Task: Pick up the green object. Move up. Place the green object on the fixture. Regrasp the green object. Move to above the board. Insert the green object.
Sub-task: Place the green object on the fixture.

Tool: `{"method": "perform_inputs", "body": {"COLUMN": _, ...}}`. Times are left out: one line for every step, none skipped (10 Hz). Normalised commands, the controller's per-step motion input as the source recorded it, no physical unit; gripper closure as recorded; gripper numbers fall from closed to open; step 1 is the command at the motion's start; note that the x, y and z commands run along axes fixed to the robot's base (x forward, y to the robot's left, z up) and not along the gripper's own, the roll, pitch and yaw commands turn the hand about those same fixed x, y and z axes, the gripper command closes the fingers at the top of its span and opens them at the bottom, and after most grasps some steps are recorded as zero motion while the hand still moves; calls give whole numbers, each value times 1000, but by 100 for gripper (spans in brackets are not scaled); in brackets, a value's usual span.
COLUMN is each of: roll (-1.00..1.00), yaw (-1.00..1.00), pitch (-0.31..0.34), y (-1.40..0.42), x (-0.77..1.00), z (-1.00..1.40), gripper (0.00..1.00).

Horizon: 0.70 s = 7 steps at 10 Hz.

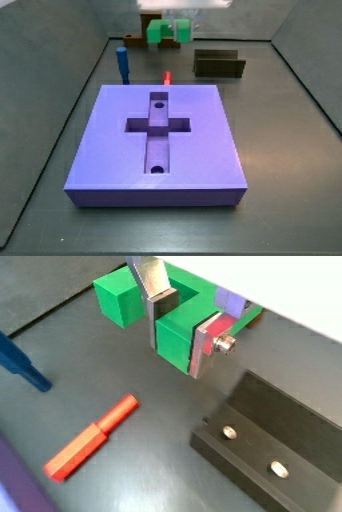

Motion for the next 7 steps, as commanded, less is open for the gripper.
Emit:
{"method": "perform_inputs", "body": {"roll": -960, "yaw": -106, "pitch": 74, "y": 0, "x": 786, "z": 394, "gripper": 100}}
{"method": "perform_inputs", "body": {"roll": -971, "yaw": -103, "pitch": 0, "y": 0, "x": 700, "z": 420, "gripper": 100}}
{"method": "perform_inputs", "body": {"roll": -1000, "yaw": -109, "pitch": 3, "y": 0, "x": 723, "z": 374, "gripper": 100}}
{"method": "perform_inputs", "body": {"roll": -1000, "yaw": -106, "pitch": 91, "y": 0, "x": 806, "z": 326, "gripper": 100}}
{"method": "perform_inputs", "body": {"roll": -1000, "yaw": -111, "pitch": 71, "y": 0, "x": 780, "z": 306, "gripper": 100}}
{"method": "perform_inputs", "body": {"roll": -980, "yaw": -131, "pitch": 11, "y": 0, "x": 783, "z": 226, "gripper": 100}}
{"method": "perform_inputs", "body": {"roll": -1000, "yaw": -109, "pitch": 0, "y": 0, "x": 751, "z": 89, "gripper": 100}}
